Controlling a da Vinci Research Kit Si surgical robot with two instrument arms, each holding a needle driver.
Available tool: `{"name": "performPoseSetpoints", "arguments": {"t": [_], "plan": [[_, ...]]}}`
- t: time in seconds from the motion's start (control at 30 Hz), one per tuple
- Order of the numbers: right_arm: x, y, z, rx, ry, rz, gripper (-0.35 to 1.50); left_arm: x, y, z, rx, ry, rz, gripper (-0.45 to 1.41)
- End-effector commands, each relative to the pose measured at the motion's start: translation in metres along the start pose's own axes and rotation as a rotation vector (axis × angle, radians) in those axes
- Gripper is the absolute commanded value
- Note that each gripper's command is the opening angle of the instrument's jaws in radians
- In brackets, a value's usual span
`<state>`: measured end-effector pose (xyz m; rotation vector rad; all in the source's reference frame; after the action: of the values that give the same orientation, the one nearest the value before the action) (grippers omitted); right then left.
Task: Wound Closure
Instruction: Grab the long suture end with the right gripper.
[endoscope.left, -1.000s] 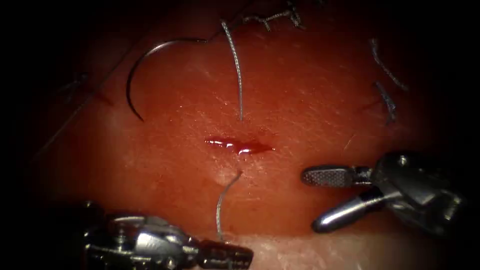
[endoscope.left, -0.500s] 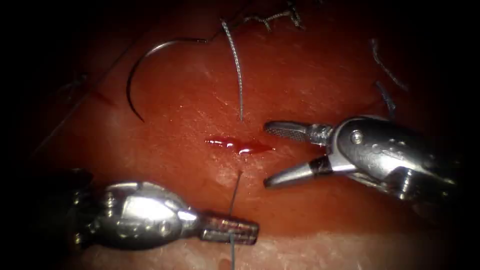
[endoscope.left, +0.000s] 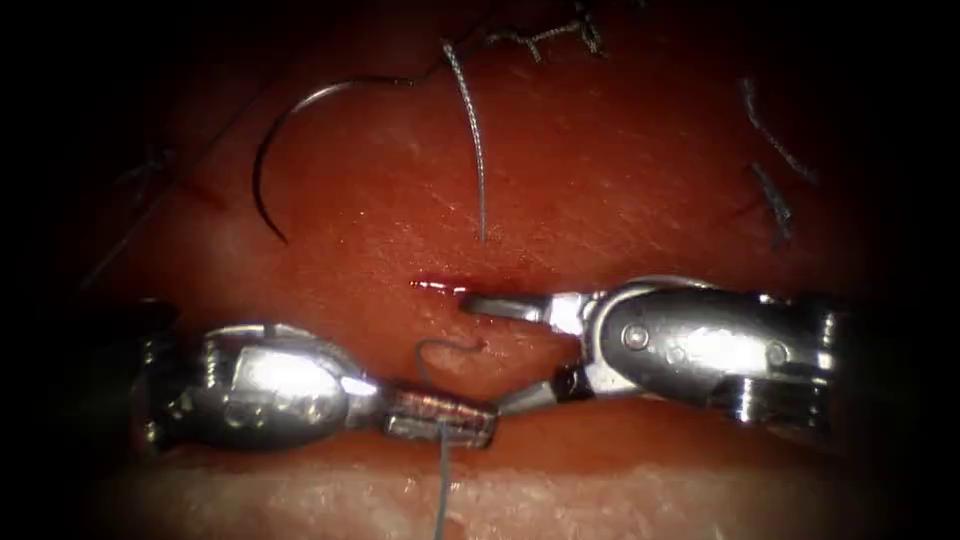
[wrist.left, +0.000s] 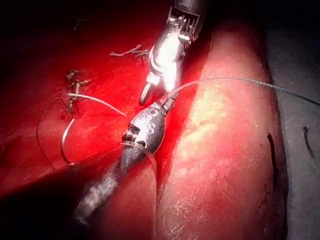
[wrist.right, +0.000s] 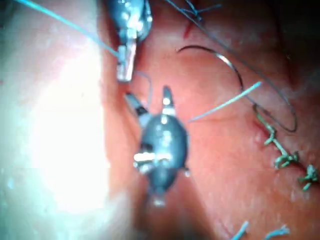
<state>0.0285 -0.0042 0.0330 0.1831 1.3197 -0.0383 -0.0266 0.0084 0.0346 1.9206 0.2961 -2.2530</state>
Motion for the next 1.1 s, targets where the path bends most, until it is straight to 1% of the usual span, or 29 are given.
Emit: {"name": "performPoseSetpoints", "arguments": {"t": [0.03, 0.2, 0.27, 0.33, 0.43, 0.5, 0.53, 0.6, 0.73, 0.77, 0.8, 0.87, 0.97, 1.1], "plan": [[-0.0005, 0.0001, 0.0011, 0.002, -0.001, -0.008, 1.03, -0.0004, -0.0002, 0.0006, -0.001, 0.001, 0.002, -0.45], [-0.0002, 0.0003, 0.0020, -0.012, 0.019, -0.023, 0.98, -0.0005, -0.0001, 0.0008, -0.003, 0.001, 0.004, -0.45], [-0.0001, 0.0003, 0.0024, -0.016, 0.024, -0.053, 0.98, -0.0005, 0.0000, 0.0007, -0.004, 0.001, 0.005, -0.45], [-0.0001, 0.0003, 0.0028, -0.010, 0.027, -0.083, 0.94, -0.0005, 0.0000, 0.0007, -0.005, 0.002, 0.005, -0.45], [-0.0003, 0.0003, 0.0032, 0.019, 0.045, -0.115, 0.83, -0.0005, 0.0000, 0.0006, -0.005, 0.002, 0.005, -0.45], [-0.0003, 0.0001, 0.0034, 0.041, 0.057, -0.132, 0.58, -0.0005, 0.0000, 0.0006, -0.005, 0.002, 0.005, -0.45], [-0.0003, 0.0000, 0.0035, 0.054, 0.063, -0.141, 0.29, -0.0005, 0.0000, 0.0006, -0.005, 0.002, 0.005, -0.45], [-0.0004, -0.0004, 0.0037, 0.073, 0.078, -0.179, -0.01, -0.0005, 0.0000, 0.0006, -0.006, 0.002, 0.005, -0.45], [-0.0007, -0.0007, 0.0043, 0.096, 0.088, -0.190, -0.21, -0.0005, 0.0000, 0.0006, -0.006, 0.003, 0.005, -0.45], [-0.0007, -0.0008, 0.0044, 0.100, 0.090, -0.192, -0.31, -0.0004, 0.0000, 0.0006, -0.006, 0.003, 0.005, -0.45], [-0.0007, -0.0008, 0.0045, 0.105, 0.092, -0.194, -0.35, -0.0004, 0.0000, 0.0006, -0.006, 0.003, 0.005, -0.45], [-0.0007, -0.0009, 0.0045, 0.115, 0.094, -0.197, -0.35, -0.0004, 0.0000, 0.0005, -0.006, 0.003, 0.004, -0.45], [-0.0009, -0.0010, 0.0045, 0.144, 0.081, -0.204, -0.35, -0.0003, 0.0000, 0.0005, -0.007, 0.004, 0.004, -0.45], [-0.0016, -0.0011, 0.0044, 0.149, 0.053, -0.211, -0.35, -0.0001, -0.0001, 0.0003, -0.009, 0.006, 0.002, -0.45]]}}
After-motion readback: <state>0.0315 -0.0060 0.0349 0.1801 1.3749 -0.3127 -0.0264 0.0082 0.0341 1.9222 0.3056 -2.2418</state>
